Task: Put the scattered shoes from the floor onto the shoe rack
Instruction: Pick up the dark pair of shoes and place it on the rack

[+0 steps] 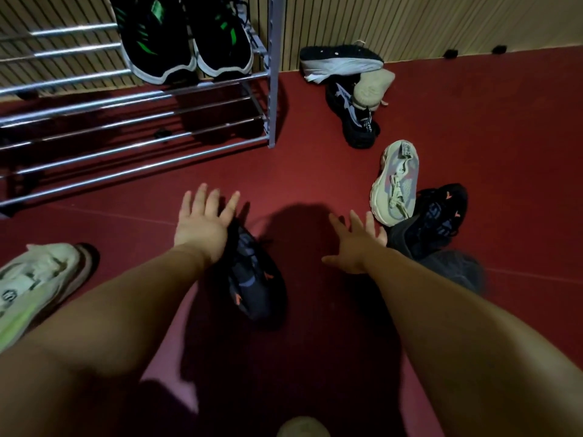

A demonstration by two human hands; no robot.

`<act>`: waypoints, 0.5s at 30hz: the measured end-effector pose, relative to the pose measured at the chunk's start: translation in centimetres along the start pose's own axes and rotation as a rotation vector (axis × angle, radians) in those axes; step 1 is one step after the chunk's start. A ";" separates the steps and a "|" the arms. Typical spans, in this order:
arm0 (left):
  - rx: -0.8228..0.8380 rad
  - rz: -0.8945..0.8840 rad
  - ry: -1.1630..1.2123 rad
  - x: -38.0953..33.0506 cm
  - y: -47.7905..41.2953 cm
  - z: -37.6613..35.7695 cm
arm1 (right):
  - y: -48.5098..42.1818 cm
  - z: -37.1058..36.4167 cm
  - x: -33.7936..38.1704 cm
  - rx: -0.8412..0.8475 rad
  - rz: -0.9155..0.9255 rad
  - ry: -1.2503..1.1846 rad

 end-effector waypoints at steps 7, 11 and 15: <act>0.534 0.354 0.738 -4.2 6.2 -6.9 | -0.6 -0.5 -0.5 -0.009 -0.038 -0.034; 0.472 0.299 0.707 -6.9 7.0 -7.2 | 0.0 0.1 -3.2 -0.110 -0.142 0.023; 0.422 0.187 0.677 -6.7 6.4 -7.1 | 1.6 -0.5 -7.4 -0.111 -0.294 0.011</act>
Point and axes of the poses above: each hand's wrist, its own y-axis away from the middle knuckle, its own z-axis out of the back of the hand, x = y × z, the point moved 8 cm from there along -y, towards the middle knuckle, and after that the axes turned 12 degrees about z, right-handed, at the moved point
